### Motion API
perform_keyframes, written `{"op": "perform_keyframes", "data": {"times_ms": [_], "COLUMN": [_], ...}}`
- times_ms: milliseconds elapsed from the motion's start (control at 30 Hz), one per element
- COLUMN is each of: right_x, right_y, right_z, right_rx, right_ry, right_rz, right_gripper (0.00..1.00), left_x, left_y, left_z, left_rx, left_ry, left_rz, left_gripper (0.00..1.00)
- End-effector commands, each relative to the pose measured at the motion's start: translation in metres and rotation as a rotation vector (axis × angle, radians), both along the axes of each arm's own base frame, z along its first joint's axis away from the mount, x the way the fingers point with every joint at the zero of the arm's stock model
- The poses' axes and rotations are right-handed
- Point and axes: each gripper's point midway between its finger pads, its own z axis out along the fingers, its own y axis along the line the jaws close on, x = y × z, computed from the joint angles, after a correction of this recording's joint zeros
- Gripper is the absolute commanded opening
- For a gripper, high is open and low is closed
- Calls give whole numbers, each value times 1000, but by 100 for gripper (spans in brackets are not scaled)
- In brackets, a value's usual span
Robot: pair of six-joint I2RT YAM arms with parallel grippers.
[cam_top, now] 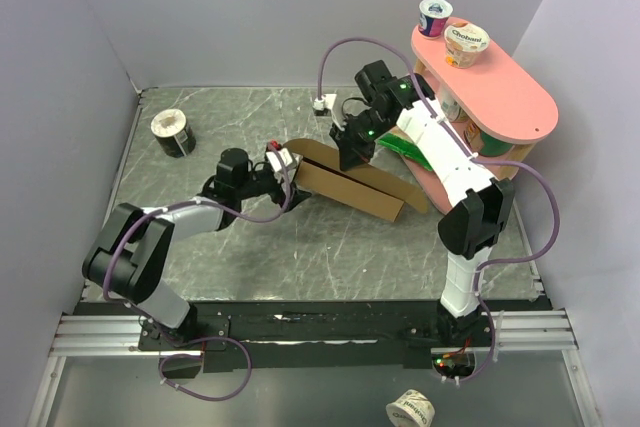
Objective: Fold the paper box
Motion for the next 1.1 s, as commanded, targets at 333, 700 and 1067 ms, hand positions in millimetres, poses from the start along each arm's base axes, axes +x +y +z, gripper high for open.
{"op": "perform_keyframes", "data": {"times_ms": [333, 700, 1067], "right_x": [-55, -100, -109], "right_y": [8, 2, -1], "right_z": [22, 29, 25], "right_rx": [36, 20, 47], "right_ry": [129, 229, 205], "right_rz": [46, 8, 56], "right_gripper": [0, 6, 8], "left_x": [-25, -101, -142], "left_y": [9, 1, -9], "left_z": [56, 73, 66], "left_rx": [-31, -118, -160], "left_ry": [-259, -198, -122], "left_rz": [93, -33, -201], "left_gripper": [96, 96, 96]}}
